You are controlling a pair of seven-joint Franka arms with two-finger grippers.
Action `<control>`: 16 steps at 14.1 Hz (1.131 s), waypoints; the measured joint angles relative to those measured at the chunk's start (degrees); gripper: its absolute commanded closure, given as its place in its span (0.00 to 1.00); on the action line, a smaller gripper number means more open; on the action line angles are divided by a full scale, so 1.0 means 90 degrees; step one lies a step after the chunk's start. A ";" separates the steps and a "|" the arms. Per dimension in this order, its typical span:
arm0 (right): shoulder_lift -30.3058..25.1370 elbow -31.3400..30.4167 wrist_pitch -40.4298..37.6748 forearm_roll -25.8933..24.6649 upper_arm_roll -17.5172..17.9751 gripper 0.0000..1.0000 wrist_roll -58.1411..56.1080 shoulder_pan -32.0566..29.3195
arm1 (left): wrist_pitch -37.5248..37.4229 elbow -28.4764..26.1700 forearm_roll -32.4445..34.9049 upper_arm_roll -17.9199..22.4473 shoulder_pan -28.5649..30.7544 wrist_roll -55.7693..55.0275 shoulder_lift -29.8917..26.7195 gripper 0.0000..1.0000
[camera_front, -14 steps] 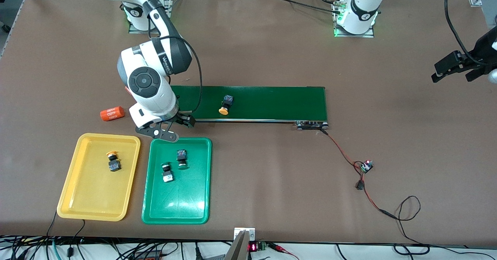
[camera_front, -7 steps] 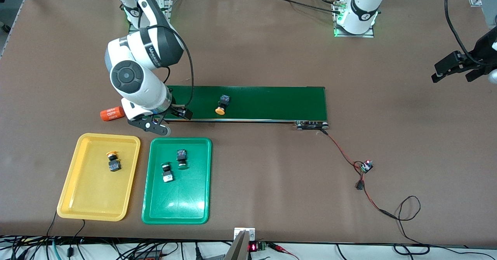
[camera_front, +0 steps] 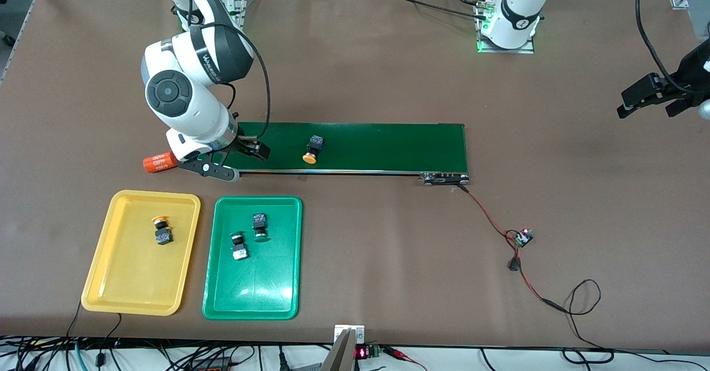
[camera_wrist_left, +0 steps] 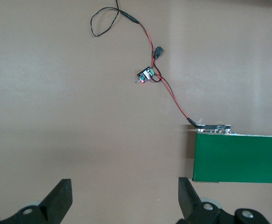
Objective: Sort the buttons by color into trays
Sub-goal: 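Move the right gripper back over the belt toward the yellow button, then follow the yellow-capped button along the belt with the right gripper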
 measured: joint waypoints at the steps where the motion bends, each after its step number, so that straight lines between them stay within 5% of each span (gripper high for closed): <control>1: 0.0000 -0.0014 0.0027 -0.0033 0.0017 0.00 -0.0090 0.0000 | 0.0000 -0.0001 0.0001 0.0001 0.0049 0.0000 0.0004 0.00; 16: 0.0930 -0.0184 0.1133 -0.0070 0.0382 0.00 -0.0030 0.0276 | 0.0042 -0.0005 0.0002 -0.0024 0.0143 0.0007 0.0075 0.00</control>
